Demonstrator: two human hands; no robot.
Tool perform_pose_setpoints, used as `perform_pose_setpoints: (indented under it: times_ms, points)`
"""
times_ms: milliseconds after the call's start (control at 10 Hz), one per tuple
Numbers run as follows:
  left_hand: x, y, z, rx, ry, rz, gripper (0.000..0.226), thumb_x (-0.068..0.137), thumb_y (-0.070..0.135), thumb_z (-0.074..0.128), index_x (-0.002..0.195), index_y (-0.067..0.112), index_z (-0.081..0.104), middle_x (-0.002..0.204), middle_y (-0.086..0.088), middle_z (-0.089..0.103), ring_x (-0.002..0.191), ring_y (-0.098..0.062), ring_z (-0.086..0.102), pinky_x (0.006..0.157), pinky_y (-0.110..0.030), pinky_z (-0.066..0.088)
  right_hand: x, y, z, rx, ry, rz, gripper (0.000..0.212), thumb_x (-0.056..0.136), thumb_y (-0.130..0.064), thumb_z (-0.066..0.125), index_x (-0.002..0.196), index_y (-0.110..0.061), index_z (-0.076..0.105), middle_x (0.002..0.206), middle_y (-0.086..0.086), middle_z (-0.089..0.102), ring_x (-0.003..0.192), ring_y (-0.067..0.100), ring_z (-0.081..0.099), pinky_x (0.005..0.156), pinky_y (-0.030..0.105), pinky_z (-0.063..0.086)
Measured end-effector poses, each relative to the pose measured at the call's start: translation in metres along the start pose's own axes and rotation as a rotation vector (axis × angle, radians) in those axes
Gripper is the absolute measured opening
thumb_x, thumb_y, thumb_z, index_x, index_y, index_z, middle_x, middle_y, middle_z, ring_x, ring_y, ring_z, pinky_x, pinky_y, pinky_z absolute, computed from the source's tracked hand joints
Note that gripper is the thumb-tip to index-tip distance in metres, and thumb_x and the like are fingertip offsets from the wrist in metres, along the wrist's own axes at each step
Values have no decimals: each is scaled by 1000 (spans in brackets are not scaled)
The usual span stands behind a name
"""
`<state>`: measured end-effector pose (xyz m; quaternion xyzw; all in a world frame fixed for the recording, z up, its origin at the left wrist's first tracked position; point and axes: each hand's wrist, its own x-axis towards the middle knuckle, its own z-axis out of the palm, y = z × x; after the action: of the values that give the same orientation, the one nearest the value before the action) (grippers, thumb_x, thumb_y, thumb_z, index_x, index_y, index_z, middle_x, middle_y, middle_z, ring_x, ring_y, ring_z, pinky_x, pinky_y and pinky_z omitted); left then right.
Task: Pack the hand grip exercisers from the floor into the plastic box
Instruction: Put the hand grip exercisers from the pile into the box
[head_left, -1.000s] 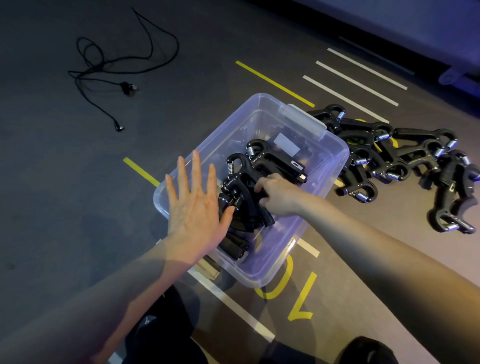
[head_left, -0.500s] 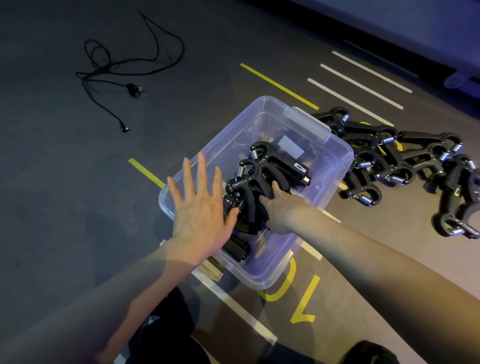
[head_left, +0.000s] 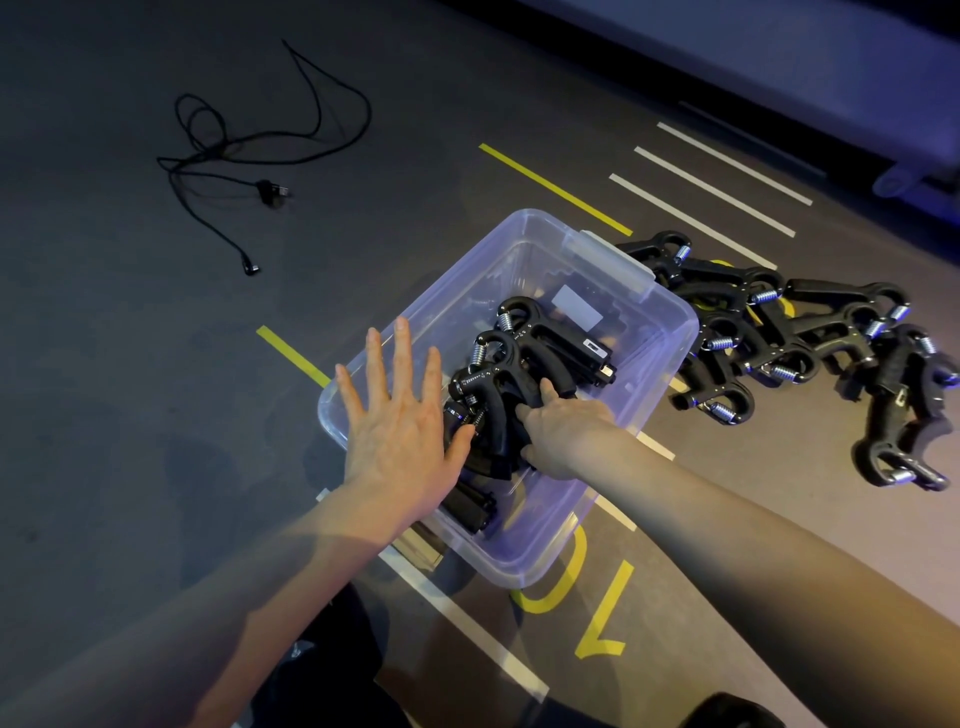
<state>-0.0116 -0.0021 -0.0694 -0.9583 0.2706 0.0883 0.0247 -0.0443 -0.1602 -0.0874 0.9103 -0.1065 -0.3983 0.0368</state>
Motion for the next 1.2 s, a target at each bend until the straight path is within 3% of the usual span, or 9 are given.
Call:
perform_pose_setpoints:
  times_ms: [200,500,600,700,800,900,1000,1100,1200]
  points:
    - [1,1,0,-6,0,-3,77,91,59,25,148,17,-7,151,-14,-30,137,-38,-26,109,-58,-7,-2,1,-3,57,29,-10,51,98,-23,40,147,-24,27,159,16,-1,130,39,41,87,41,43]
    - [1,2,-2,-1,-24,-3,78,91,59,24,148,16,-8,150,-15,-30,137,-39,-26,109,-60,-5,-11,3,-4,15,19,-14,55,98,-27,41,149,-24,22,160,11,0,133,36,39,89,39,40]
    - [4,8,-5,-17,-23,2,78,91,61,18,148,15,-8,150,-16,-30,137,-38,-26,109,-60,-6,-17,5,-8,125,141,-35,49,98,-37,41,143,-23,32,157,10,17,132,33,40,93,40,40]
    - [8,18,-11,-66,3,31,80,88,63,11,148,14,-7,151,-15,-28,138,-35,-26,109,-59,-9,-21,12,-10,222,381,-41,49,96,-42,42,140,-21,36,152,8,28,134,30,36,99,42,37]
    - [14,42,-25,-164,54,110,83,83,65,6,149,15,-3,154,-11,-23,140,-31,-24,109,-58,-11,-27,33,-6,298,757,-27,61,96,-37,44,148,-15,23,157,8,18,145,26,15,115,42,21]
    - [17,60,-33,-193,68,174,81,85,65,9,148,16,-4,154,-8,-23,140,-30,-24,109,-56,-12,-32,52,0,374,946,38,64,96,-38,42,150,-12,18,159,9,13,147,25,9,117,39,14]
    - [20,85,-37,-209,51,260,77,89,62,16,148,18,-7,154,-5,-24,140,-30,-23,109,-56,-11,-34,87,18,506,1005,206,65,97,-42,36,151,-12,14,160,6,7,148,22,3,118,34,8]
    - [19,97,-34,-213,5,312,76,90,62,19,148,21,-7,154,-3,-25,141,-30,-22,110,-56,-10,-29,112,35,609,927,313,65,98,-43,34,151,-12,14,160,4,6,148,21,3,118,35,8]
    - [13,108,-26,-162,-88,381,75,90,62,21,147,24,-12,153,-1,-28,141,-30,-22,111,-55,-9,-21,144,65,806,739,406,63,99,-45,30,151,-11,14,160,4,6,147,22,2,118,36,7]
